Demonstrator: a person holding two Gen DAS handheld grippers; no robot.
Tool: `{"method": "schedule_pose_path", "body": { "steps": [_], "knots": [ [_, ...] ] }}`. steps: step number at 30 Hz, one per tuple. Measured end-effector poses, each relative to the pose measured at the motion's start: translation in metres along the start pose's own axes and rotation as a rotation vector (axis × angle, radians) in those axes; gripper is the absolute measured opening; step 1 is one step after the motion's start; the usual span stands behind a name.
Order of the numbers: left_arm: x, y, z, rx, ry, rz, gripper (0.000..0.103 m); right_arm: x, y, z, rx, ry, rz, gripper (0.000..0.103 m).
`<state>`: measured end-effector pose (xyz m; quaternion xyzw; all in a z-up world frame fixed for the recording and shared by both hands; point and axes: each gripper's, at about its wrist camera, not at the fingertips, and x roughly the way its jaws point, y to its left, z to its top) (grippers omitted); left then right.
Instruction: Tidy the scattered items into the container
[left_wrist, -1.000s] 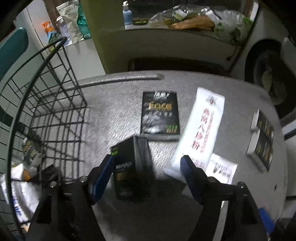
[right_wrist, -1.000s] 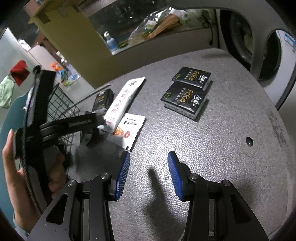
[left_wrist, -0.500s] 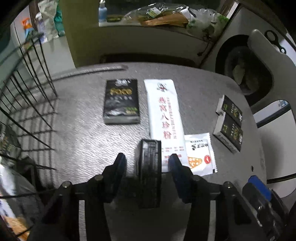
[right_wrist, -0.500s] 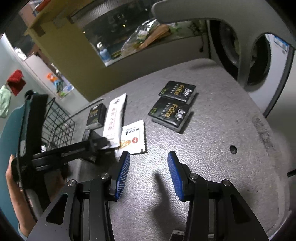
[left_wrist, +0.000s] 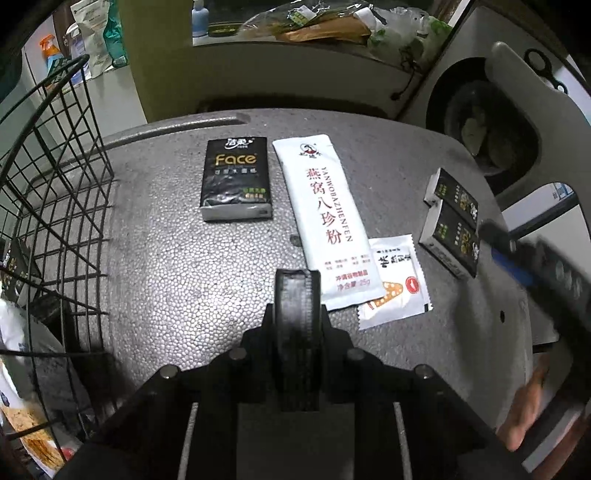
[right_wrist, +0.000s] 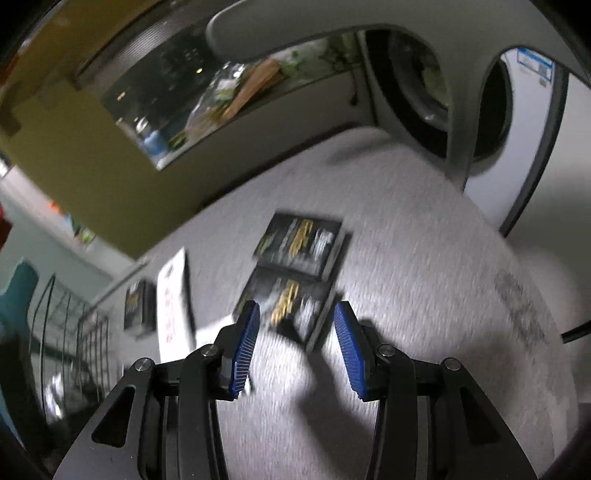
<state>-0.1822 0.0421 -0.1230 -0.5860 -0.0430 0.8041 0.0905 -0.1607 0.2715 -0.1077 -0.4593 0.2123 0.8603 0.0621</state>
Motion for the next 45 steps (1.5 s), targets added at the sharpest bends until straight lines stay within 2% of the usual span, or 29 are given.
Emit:
{"method": "schedule_pose_path", "body": {
  "steps": [6, 9, 12, 14, 16, 20, 24, 28, 33, 35, 38, 41, 45],
  "knots": [
    [-0.001, 0.0, -0.004, -0.003, 0.0, -0.012, 0.02, 0.031, 0.01, 0.014, -0.05, 0.054, -0.05, 0.041],
    [-0.002, 0.001, -0.005, -0.009, 0.001, -0.018, 0.02, 0.029, 0.019, 0.007, -0.106, 0.057, -0.085, 0.029],
    [-0.003, 0.005, -0.008, -0.018, 0.004, -0.026, 0.02, 0.019, 0.021, -0.012, -0.146, 0.072, -0.076, 0.027],
    [-0.004, 0.007, -0.01, -0.021, 0.004, -0.031, 0.02, 0.014, 0.016, -0.028, -0.13, 0.113, 0.014, 0.024],
    [-0.006, 0.009, -0.014, -0.022, 0.001, -0.035, 0.02, 0.011, 0.017, -0.041, -0.131, 0.163, 0.072, 0.015],
    [-0.008, 0.009, -0.019, -0.021, 0.003, -0.033, 0.02, -0.001, 0.024, -0.052, -0.146, 0.146, 0.111, 0.015],
    [-0.01, 0.011, -0.019, -0.027, 0.004, -0.034, 0.02, -0.018, 0.03, -0.038, -0.173, 0.054, 0.059, 0.015],
    [-0.012, 0.014, -0.02, -0.025, 0.003, -0.04, 0.02, -0.023, 0.034, -0.03, -0.186, 0.02, 0.055, 0.015],
    [-0.013, 0.014, -0.021, -0.02, 0.004, -0.04, 0.02, -0.012, 0.02, -0.013, -0.134, -0.028, 0.011, 0.015],
    [-0.013, 0.014, -0.022, -0.019, 0.004, -0.041, 0.02, 0.0, 0.013, -0.007, -0.116, -0.022, 0.022, 0.015],
    [-0.013, 0.012, -0.022, -0.022, 0.005, -0.043, 0.02, 0.015, 0.017, -0.008, -0.148, -0.004, -0.03, 0.016],
    [-0.013, 0.008, -0.022, -0.028, 0.004, -0.044, 0.02, 0.014, 0.027, -0.015, -0.223, -0.01, -0.074, 0.018],
    [-0.012, 0.007, -0.022, -0.031, 0.005, -0.046, 0.02, 0.006, 0.04, -0.032, -0.288, 0.039, -0.041, 0.018]
  ]
}}
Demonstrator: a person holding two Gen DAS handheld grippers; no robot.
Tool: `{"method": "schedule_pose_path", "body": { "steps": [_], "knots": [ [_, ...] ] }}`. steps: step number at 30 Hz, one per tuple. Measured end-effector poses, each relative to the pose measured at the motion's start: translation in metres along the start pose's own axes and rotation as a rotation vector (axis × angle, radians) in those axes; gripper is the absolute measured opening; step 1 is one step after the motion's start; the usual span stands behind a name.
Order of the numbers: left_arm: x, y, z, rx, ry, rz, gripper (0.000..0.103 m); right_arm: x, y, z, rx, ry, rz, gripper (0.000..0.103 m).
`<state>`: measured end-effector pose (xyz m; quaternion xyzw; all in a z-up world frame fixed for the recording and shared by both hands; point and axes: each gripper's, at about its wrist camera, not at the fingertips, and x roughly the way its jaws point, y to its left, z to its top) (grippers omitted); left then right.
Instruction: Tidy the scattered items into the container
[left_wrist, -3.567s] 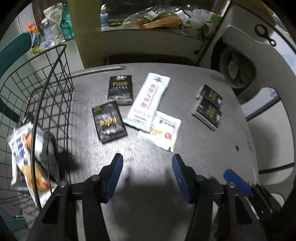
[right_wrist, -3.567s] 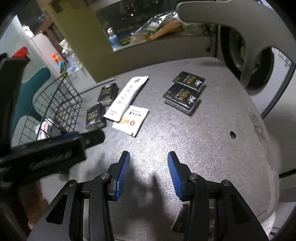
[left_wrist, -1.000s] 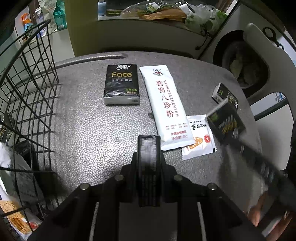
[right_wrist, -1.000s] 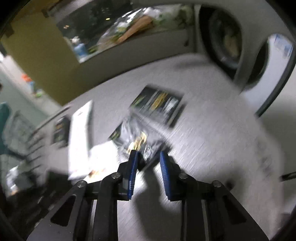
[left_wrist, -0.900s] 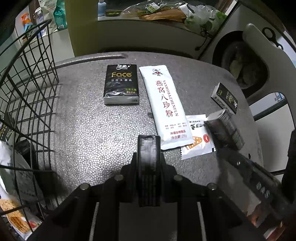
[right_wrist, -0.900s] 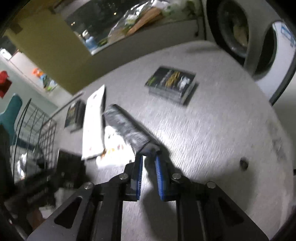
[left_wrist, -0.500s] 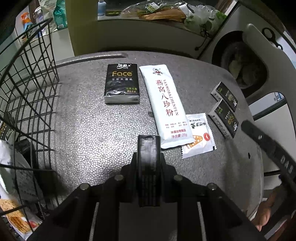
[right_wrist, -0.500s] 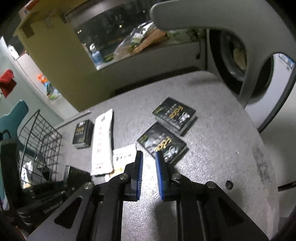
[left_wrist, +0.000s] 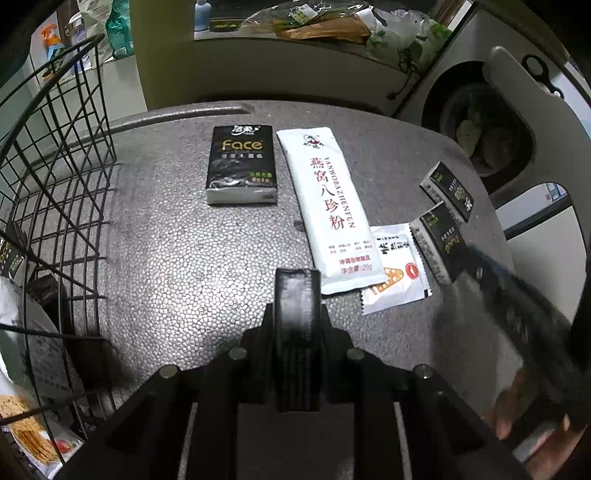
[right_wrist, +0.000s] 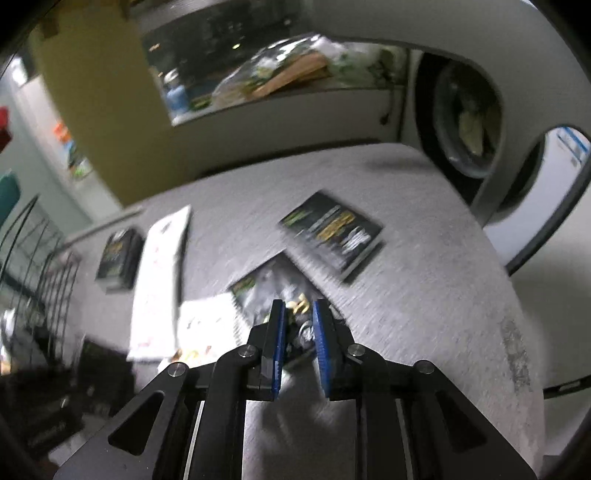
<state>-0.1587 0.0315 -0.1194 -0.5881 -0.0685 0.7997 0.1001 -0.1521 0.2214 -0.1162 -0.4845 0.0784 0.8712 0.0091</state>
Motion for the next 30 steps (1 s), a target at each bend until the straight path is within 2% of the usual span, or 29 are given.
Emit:
{"method": "schedule_pose_path", "body": {
  "steps": [2, 4, 8, 11, 13, 18, 19, 21, 23, 26, 30],
  "knots": [
    [0.0, 0.001, 0.0, -0.002, 0.0, -0.002, 0.02, -0.007, 0.004, -0.007, -0.002, 0.055, 0.094, 0.018],
    [-0.001, 0.003, -0.001, -0.002, 0.001, -0.002, 0.02, -0.015, 0.004, -0.012, 0.005, 0.07, 0.18, 0.018],
    [-0.001, 0.006, -0.001, -0.001, 0.003, -0.005, 0.02, -0.028, -0.007, -0.002, 0.032, -0.011, 0.103, 0.018],
    [-0.003, 0.009, -0.003, 0.0, 0.007, -0.007, 0.02, -0.012, -0.017, 0.003, 0.071, 0.007, 0.082, 0.018],
    [-0.003, 0.009, -0.004, 0.001, 0.007, -0.007, 0.02, 0.0, -0.021, 0.004, 0.095, 0.011, 0.099, 0.018],
    [-0.002, 0.009, -0.003, -0.003, 0.006, -0.004, 0.02, 0.005, -0.01, 0.008, 0.067, 0.01, 0.104, 0.019],
    [-0.002, 0.008, -0.002, -0.002, 0.005, -0.002, 0.02, 0.006, -0.006, 0.009, 0.057, 0.008, 0.096, 0.021],
    [-0.001, 0.007, -0.002, -0.003, 0.005, -0.004, 0.02, 0.007, 0.004, 0.011, 0.028, 0.007, 0.083, 0.031],
    [0.0, 0.006, -0.001, -0.008, 0.006, -0.009, 0.02, 0.008, 0.015, 0.013, -0.016, 0.0, 0.091, 0.057],
    [0.001, 0.006, 0.0, -0.011, 0.006, -0.013, 0.02, 0.013, 0.023, 0.014, -0.032, -0.016, 0.054, 0.062],
    [0.003, 0.006, 0.001, -0.007, 0.007, -0.017, 0.02, 0.019, 0.02, 0.02, -0.024, -0.01, 0.009, 0.062]
  ]
}}
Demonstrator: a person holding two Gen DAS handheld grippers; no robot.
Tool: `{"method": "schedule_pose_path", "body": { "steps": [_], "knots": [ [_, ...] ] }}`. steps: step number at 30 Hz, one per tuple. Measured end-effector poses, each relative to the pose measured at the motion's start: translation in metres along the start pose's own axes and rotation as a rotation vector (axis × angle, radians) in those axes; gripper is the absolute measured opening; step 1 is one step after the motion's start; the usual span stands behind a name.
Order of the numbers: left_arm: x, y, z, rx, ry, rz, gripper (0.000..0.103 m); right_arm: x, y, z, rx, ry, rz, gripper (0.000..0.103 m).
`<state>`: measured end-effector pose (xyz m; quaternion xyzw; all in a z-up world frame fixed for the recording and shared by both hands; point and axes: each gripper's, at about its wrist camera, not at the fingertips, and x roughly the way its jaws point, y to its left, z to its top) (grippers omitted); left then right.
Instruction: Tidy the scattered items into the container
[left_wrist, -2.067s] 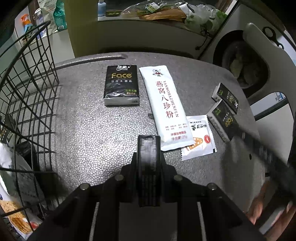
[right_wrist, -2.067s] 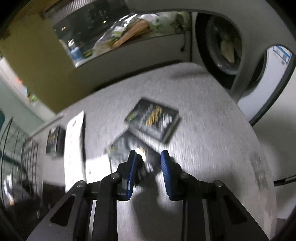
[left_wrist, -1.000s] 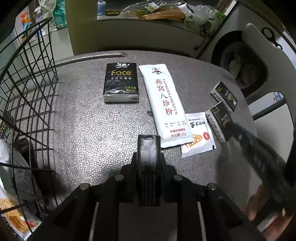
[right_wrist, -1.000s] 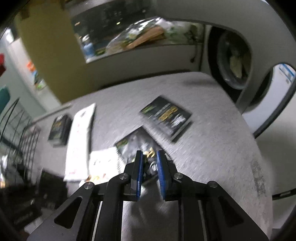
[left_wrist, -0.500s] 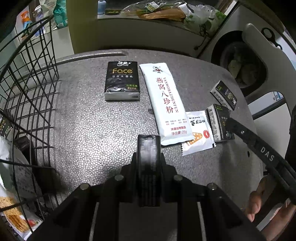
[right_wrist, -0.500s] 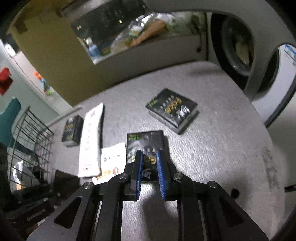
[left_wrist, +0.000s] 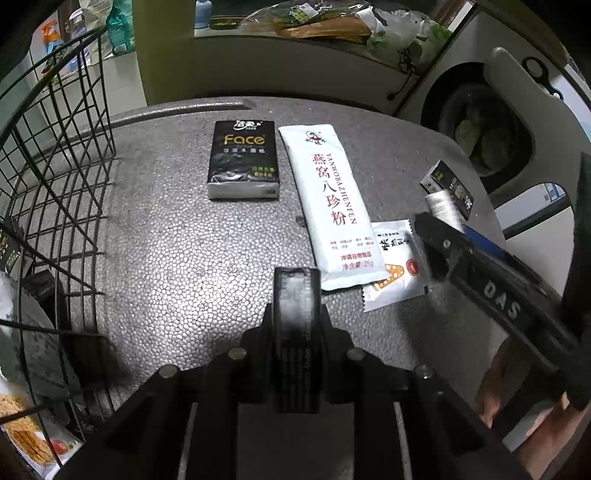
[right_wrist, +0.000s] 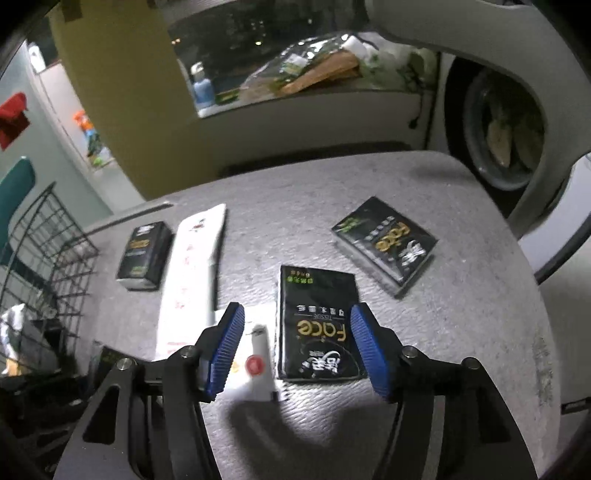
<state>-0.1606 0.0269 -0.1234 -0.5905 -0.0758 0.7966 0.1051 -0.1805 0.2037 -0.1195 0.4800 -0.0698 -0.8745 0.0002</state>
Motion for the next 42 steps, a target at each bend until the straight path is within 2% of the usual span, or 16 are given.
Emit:
{"method": "schedule_pose_path", "body": {
  "steps": [3, 4, 7, 13, 18, 26, 30, 31, 33, 37, 42],
  "knots": [
    [0.002, 0.002, 0.001, -0.007, 0.0, -0.007, 0.02, 0.009, -0.013, 0.0, 0.035, 0.023, 0.0, 0.062],
    [0.002, 0.003, 0.0, -0.006, -0.001, -0.006, 0.02, 0.009, -0.014, 0.0, 0.036, 0.02, 0.0, 0.056],
    [0.002, 0.001, 0.0, -0.005, -0.002, 0.0, 0.02, 0.006, -0.022, 0.0, 0.071, 0.021, 0.017, 0.02],
    [-0.003, 0.0, -0.001, -0.011, -0.02, 0.006, 0.02, -0.004, -0.028, -0.004, 0.09, 0.023, 0.06, 0.019],
    [-0.026, -0.011, 0.0, 0.002, -0.055, 0.001, 0.02, -0.029, -0.015, -0.014, 0.085, 0.009, 0.094, 0.019],
    [-0.102, -0.02, -0.001, -0.009, -0.159, 0.027, 0.02, -0.108, 0.041, -0.019, 0.018, -0.044, 0.218, 0.02],
    [-0.152, 0.012, 0.0, -0.054, -0.209, 0.085, 0.02, -0.14, 0.085, -0.011, -0.045, -0.05, 0.325, 0.02],
    [-0.164, 0.024, 0.001, -0.069, -0.218, 0.109, 0.02, -0.145, 0.1, -0.009, -0.067, -0.043, 0.368, 0.02],
    [-0.184, 0.05, 0.001, -0.091, -0.231, 0.178, 0.02, -0.154, 0.121, -0.007, -0.096, -0.05, 0.399, 0.02],
    [-0.191, 0.101, 0.0, -0.158, -0.177, 0.264, 0.02, -0.149, 0.183, -0.006, -0.163, 0.002, 0.497, 0.02],
    [-0.179, 0.148, -0.006, -0.219, -0.113, 0.309, 0.02, -0.124, 0.239, -0.016, -0.231, 0.093, 0.542, 0.02]
  ]
}}
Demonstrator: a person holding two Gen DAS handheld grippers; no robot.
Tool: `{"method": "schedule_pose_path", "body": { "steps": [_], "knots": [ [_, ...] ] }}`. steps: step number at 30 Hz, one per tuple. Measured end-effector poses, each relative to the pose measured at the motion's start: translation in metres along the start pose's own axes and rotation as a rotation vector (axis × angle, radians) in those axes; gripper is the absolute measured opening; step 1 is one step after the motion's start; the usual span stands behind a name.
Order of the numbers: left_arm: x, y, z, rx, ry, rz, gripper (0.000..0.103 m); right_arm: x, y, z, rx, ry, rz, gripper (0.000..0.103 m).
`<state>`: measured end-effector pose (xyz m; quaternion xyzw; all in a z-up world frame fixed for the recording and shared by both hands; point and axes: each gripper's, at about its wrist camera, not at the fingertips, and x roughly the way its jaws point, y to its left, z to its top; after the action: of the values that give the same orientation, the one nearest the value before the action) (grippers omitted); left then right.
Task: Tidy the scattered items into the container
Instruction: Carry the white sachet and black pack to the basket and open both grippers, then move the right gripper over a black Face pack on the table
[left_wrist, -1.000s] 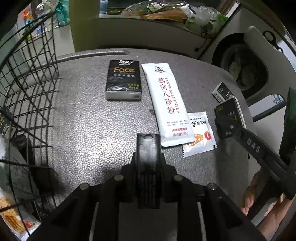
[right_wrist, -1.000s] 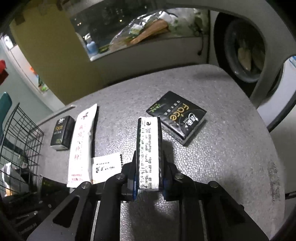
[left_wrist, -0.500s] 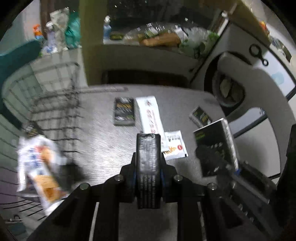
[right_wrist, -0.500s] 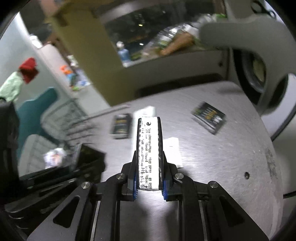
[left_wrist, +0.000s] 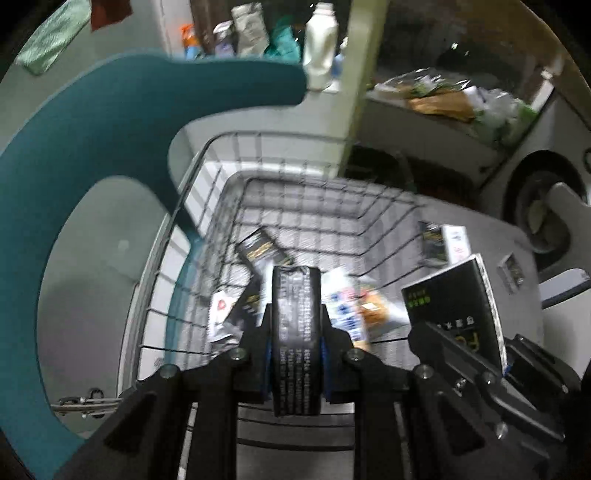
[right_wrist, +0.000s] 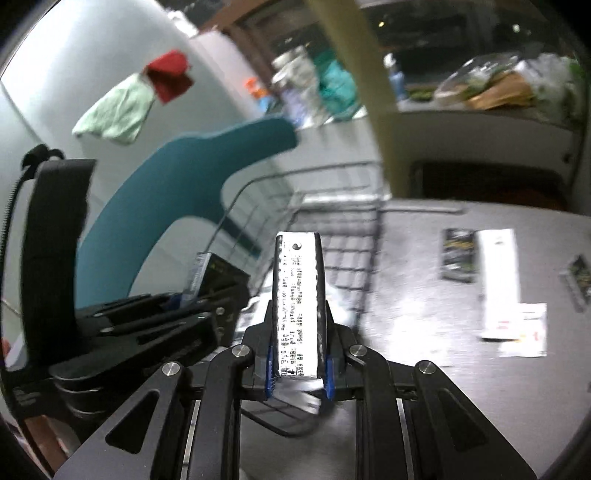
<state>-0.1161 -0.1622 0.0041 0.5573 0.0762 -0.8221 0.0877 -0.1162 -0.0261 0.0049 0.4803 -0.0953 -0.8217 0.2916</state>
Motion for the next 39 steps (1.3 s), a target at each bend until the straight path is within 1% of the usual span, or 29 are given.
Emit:
{"method": "schedule_pose_path", "body": {
  "steps": [1, 4, 5, 6, 7, 9, 11, 12, 13, 14, 16, 18, 20, 22, 25, 27, 30, 33, 36, 39],
  "knots": [
    [0.004, 0.006, 0.0, -0.009, 0.012, 0.002, 0.02, 0.009, 0.003, -0.001, -0.005, 0.01, -0.005, 0.02],
    [0.01, 0.016, -0.002, -0.04, 0.026, -0.031, 0.02, 0.025, 0.004, 0.002, 0.007, 0.024, 0.005, 0.022],
    [0.01, 0.018, -0.002, -0.044, 0.022, -0.031, 0.021, 0.026, 0.002, 0.001, 0.01, 0.02, 0.004, 0.022],
    [0.01, 0.019, -0.001, -0.045, 0.016, -0.025, 0.025, 0.027, 0.002, 0.002, 0.007, 0.016, 0.001, 0.022],
    [0.01, 0.019, 0.0, -0.048, 0.011, -0.016, 0.029, 0.027, 0.003, 0.003, -0.003, 0.014, -0.003, 0.022],
    [0.009, 0.021, 0.001, -0.065, -0.004, -0.004, 0.055, 0.026, 0.004, 0.005, -0.012, 0.004, -0.015, 0.025],
    [0.006, 0.022, 0.003, -0.081, -0.022, -0.01, 0.063, 0.021, -0.002, 0.007, 0.008, -0.006, -0.002, 0.033],
    [0.005, 0.023, 0.003, -0.089, -0.029, -0.026, 0.063, 0.018, -0.004, 0.008, 0.018, -0.009, 0.004, 0.037],
    [0.003, 0.022, 0.003, -0.097, -0.033, -0.048, 0.063, 0.015, -0.007, 0.009, 0.029, -0.015, 0.01, 0.043],
    [0.001, 0.021, 0.004, -0.1, -0.035, -0.064, 0.063, 0.011, -0.009, 0.01, 0.037, -0.022, 0.012, 0.045],
    [-0.002, 0.012, 0.003, -0.082, -0.028, -0.095, 0.063, -0.003, -0.015, 0.01, 0.054, -0.048, 0.01, 0.045],
    [-0.009, -0.004, 0.002, -0.038, -0.034, -0.109, 0.063, -0.022, -0.022, 0.008, 0.065, -0.086, -0.013, 0.045],
    [-0.018, -0.025, 0.001, 0.002, -0.052, -0.119, 0.063, -0.047, -0.035, 0.003, 0.08, -0.139, -0.072, 0.045],
    [-0.026, -0.048, -0.002, 0.049, -0.063, -0.148, 0.064, -0.069, -0.052, -0.002, 0.097, -0.175, -0.137, 0.045],
    [-0.031, -0.083, -0.008, 0.108, -0.069, -0.186, 0.064, -0.095, -0.092, -0.013, 0.161, -0.188, -0.219, 0.045],
    [-0.03, -0.105, -0.014, 0.136, -0.069, -0.22, 0.064, -0.107, -0.114, -0.021, 0.203, -0.184, -0.239, 0.046],
    [-0.026, -0.14, -0.027, 0.184, -0.052, -0.267, 0.064, -0.12, -0.139, -0.034, 0.231, -0.162, -0.296, 0.045],
    [-0.016, -0.173, -0.049, 0.236, -0.024, -0.295, 0.064, -0.128, -0.156, -0.055, 0.241, -0.112, -0.366, 0.045],
    [-0.003, -0.194, -0.07, 0.275, 0.024, -0.305, 0.064, -0.133, -0.171, -0.083, 0.28, -0.051, -0.426, 0.045],
    [0.009, -0.203, -0.09, 0.289, 0.065, -0.308, 0.064, -0.134, -0.18, -0.108, 0.312, -0.008, -0.45, 0.045]
  ]
}}
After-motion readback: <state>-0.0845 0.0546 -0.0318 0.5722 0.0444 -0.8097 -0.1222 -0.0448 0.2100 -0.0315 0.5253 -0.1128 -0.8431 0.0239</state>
